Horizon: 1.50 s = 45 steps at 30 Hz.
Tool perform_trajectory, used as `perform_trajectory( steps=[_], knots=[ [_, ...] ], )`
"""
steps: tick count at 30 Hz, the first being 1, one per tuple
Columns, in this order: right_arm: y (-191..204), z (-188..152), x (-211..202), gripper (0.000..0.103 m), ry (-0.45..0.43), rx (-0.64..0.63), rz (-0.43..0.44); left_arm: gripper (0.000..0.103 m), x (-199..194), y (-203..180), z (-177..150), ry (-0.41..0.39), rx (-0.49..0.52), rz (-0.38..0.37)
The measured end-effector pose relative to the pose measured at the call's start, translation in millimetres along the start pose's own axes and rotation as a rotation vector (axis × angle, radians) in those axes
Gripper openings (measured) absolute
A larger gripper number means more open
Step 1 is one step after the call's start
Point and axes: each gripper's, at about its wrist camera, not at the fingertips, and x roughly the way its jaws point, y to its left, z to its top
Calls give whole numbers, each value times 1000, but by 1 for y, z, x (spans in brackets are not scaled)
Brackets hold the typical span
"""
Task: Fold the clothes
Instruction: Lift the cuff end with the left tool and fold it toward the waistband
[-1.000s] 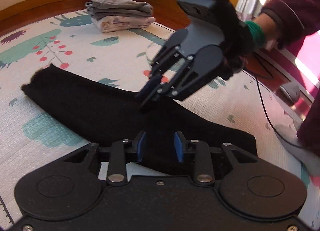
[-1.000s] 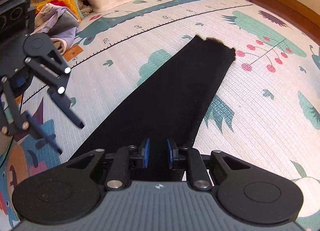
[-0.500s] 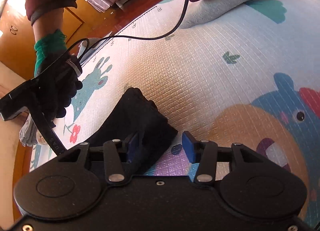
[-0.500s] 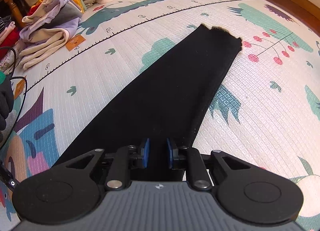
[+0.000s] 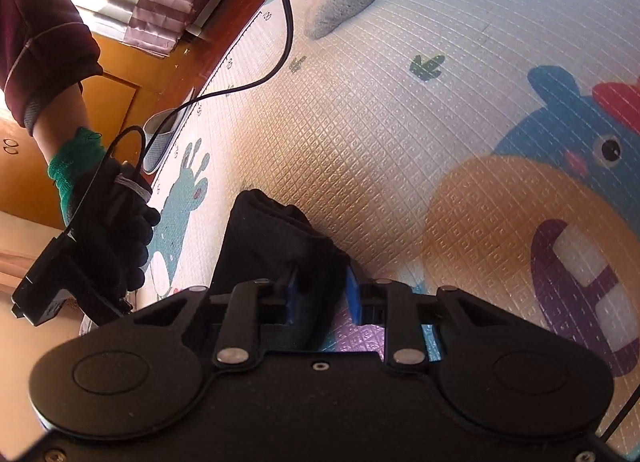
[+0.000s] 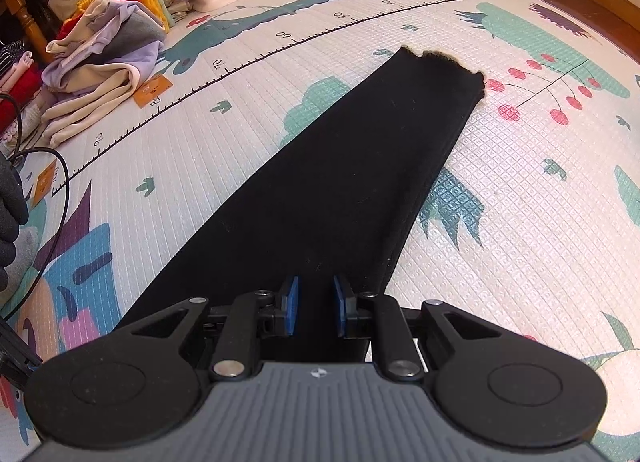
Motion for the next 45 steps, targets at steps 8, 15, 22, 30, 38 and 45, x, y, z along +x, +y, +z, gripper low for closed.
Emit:
perform_trajectory(
  steps=[8, 15, 22, 30, 38, 45],
  knots=[
    [3, 4, -2, 20, 83, -19, 60, 16, -37, 43, -1, -112, -181, -26],
    [-73, -26, -9, 36, 0, 626, 354, 16, -84, 154, -51, -225, -757, -21],
    [-118, -56, -18, 42, -290, 1050, 645, 16, -86, 226, -173, -320, -1279, 51],
    [-140, -67, -2, 45, -459, 1280, 764, 15, -40, 245, -284, -400, -1665, 27],
    [-135, -55, 8, 59, -446, 1204, 686, 15, -21, 230, -344, -469, -1984, 26],
    [-107, 0, 5, 56, -321, 833, 408, 45, -3, 177, -394, -344, -2427, 87]
  ],
)
